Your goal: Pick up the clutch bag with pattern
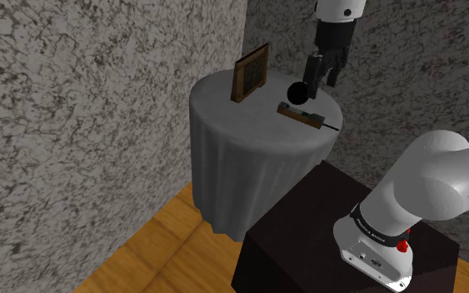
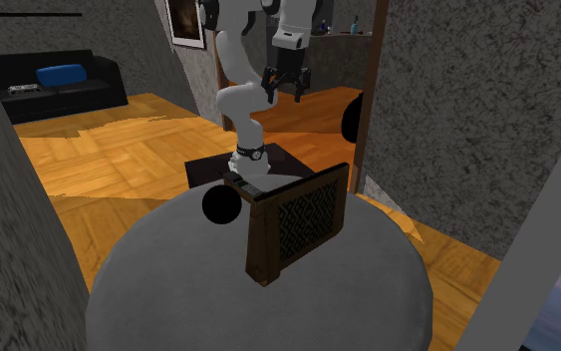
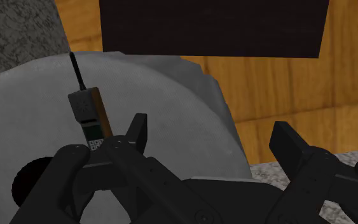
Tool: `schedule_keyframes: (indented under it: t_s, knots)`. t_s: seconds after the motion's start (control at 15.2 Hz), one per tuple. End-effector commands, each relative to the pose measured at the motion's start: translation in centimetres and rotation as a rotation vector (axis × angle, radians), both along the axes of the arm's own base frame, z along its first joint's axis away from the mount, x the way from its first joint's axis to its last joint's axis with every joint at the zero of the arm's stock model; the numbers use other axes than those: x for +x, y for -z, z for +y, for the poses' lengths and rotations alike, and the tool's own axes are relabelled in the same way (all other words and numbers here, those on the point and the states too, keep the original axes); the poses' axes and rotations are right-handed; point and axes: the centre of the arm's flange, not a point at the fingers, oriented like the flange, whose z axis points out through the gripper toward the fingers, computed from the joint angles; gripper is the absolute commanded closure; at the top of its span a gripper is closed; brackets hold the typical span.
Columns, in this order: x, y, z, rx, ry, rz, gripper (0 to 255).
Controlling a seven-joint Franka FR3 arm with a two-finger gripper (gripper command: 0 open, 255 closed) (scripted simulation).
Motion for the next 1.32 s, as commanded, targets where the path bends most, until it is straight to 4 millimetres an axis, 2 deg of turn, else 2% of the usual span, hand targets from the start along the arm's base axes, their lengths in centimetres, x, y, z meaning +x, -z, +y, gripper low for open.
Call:
schedule_keyframes:
  t_s: [0.0, 0.26, 0.59, 0.92, 1.25]
  knots:
    - [0.0, 0.0, 0.0, 0.000, 0.000, 0.000, 0]
    - [5.0, 0.8, 0.1, -0.015, 0.136, -0.028, 0]
    - [11.1, 1.6, -0.7, -0.034, 0.305, -0.063, 0]
    - [17.1, 2.1, -2.6, -0.053, 0.475, -0.098, 0]
    - [22.6, 2.4, -5.4, -0.072, 0.644, -0.133, 0]
